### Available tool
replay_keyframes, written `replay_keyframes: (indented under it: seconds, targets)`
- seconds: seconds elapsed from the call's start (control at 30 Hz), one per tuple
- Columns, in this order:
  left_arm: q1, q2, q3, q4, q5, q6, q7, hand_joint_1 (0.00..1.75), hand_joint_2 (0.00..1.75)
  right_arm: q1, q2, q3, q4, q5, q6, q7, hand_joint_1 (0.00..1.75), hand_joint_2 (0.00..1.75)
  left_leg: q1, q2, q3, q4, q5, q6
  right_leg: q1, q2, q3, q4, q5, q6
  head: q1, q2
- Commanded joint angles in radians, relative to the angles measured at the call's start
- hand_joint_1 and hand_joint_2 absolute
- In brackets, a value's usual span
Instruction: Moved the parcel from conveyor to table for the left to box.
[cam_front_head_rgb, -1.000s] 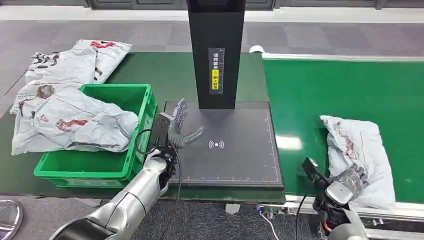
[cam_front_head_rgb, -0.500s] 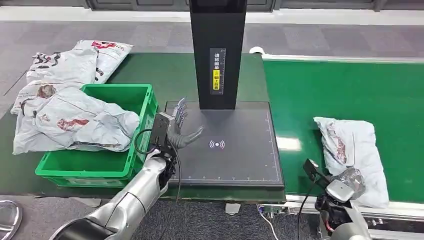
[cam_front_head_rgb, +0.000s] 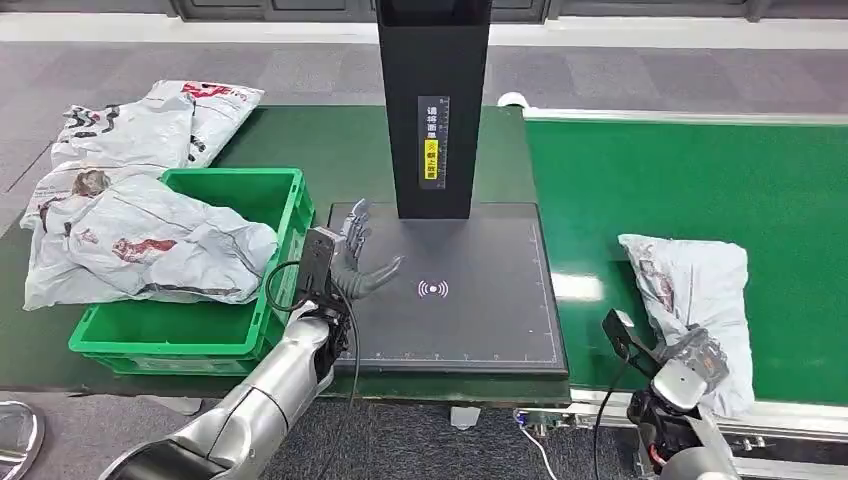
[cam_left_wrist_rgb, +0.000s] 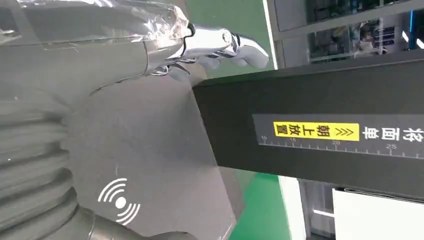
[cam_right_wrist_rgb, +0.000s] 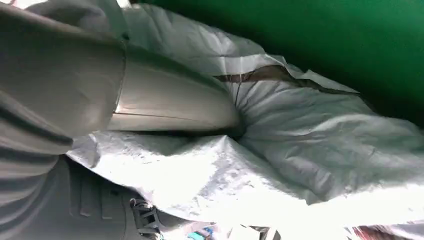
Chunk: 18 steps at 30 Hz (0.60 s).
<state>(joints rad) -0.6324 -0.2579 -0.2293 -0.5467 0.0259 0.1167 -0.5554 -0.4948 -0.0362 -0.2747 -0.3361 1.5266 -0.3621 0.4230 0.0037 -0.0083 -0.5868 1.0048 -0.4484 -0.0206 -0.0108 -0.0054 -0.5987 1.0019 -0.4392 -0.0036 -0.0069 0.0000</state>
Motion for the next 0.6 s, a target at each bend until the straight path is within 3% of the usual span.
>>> replay_keyframes:
  seconds: [0.03,0.13,0.17,0.2,0.43,0.57,0.6]
  targets:
    - [0.014,0.047,-0.008,-0.020,0.006,0.028,0.000,0.00,1.75,-0.066,0.026,-0.005,-0.073,-0.079,-0.202,-0.143,1.75,1.75,0.000,0.006,0.002,-0.001,-0.001,0.000,0.000,0.005,-0.001,-0.001,0.001,0.000,0.000,0.000]
    - [0.017,0.049,-0.006,-0.023,0.006,0.031,0.000,0.00,1.75,-0.071,0.028,0.003,-0.085,-0.084,-0.215,-0.157,1.75,1.75,-0.001,0.005,0.001,0.000,-0.001,0.000,-0.001,0.004,-0.001,0.000,0.001,0.000,0.000,0.000]
    - [0.039,0.050,0.020,-0.044,-0.007,0.067,-0.010,0.00,1.75,-0.015,0.081,0.075,-0.446,-0.275,-0.336,-0.391,1.75,1.75,-0.001,0.006,0.000,-0.001,-0.001,0.000,-0.001,0.006,-0.002,0.000,0.001,0.000,0.000,0.000]
    - [0.038,0.047,0.025,-0.040,-0.011,0.076,-0.013,0.00,1.75,0.001,0.097,0.088,-0.515,-0.311,-0.336,-0.443,1.75,1.75,-0.001,0.007,-0.002,0.000,-0.001,0.000,-0.001,0.007,-0.005,0.002,0.001,0.000,0.000,0.000]
    - [0.015,0.028,0.042,-0.013,-0.037,0.095,-0.027,0.00,1.75,0.027,0.179,0.228,-0.692,-0.289,-0.336,-0.502,1.75,1.75,0.000,0.005,-0.004,0.000,0.000,0.000,0.000,0.005,-0.006,0.002,0.001,0.000,0.000,0.000]
    - [0.015,0.028,0.042,-0.013,-0.037,0.095,-0.027,0.00,1.75,0.027,0.179,0.228,-0.692,-0.289,-0.336,-0.502,1.75,1.75,0.000,0.004,-0.002,0.000,-0.001,0.000,0.001,0.004,-0.004,0.001,0.000,0.000,0.000,0.000]
    - [0.011,0.027,0.044,-0.010,-0.038,0.089,-0.026,0.00,1.75,0.042,0.176,0.255,-0.704,-0.315,-0.336,-0.552,1.75,1.75,0.000,0.004,-0.003,0.000,0.000,0.000,0.000,0.004,-0.005,0.001,0.000,0.000,0.000,0.000]
